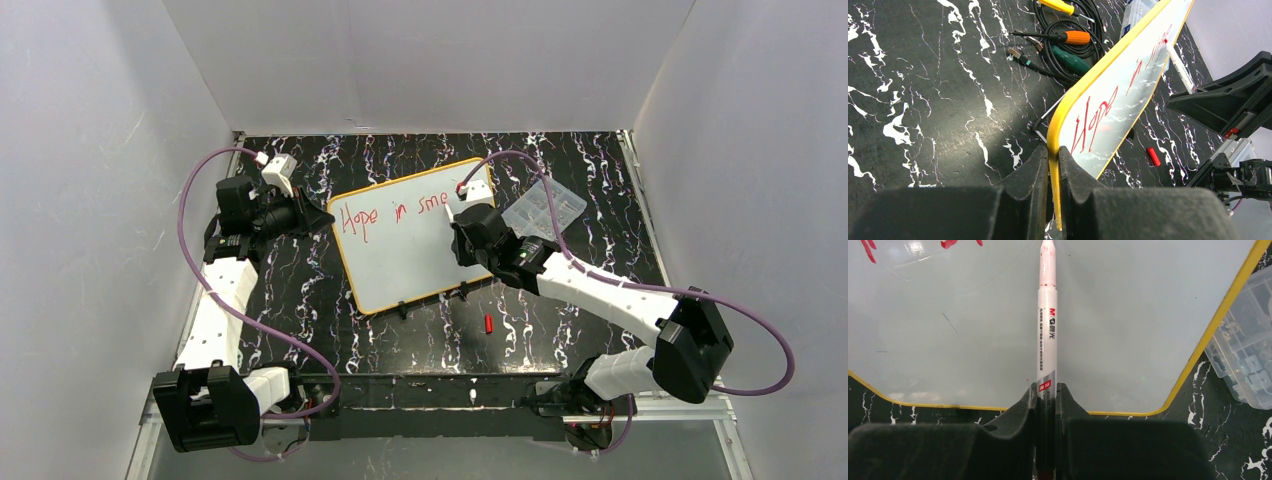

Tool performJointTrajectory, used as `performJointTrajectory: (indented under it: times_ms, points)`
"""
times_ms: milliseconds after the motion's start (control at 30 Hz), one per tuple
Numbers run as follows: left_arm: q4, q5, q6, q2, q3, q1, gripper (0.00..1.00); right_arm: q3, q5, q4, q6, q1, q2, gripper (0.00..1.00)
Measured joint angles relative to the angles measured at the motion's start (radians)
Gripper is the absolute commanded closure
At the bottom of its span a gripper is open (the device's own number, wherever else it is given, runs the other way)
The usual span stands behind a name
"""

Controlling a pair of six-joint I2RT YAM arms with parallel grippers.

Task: Write a sentence on the whiteboard

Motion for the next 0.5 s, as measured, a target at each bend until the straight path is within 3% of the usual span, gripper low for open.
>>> performJointTrajectory:
  times_ms: [500]
  points:
    - [-0.001,0.001,0.0,0.0,0.0,0.0,1.0,0.068,0.062,-0.016,-0.032,-0.002,0.017,0.99]
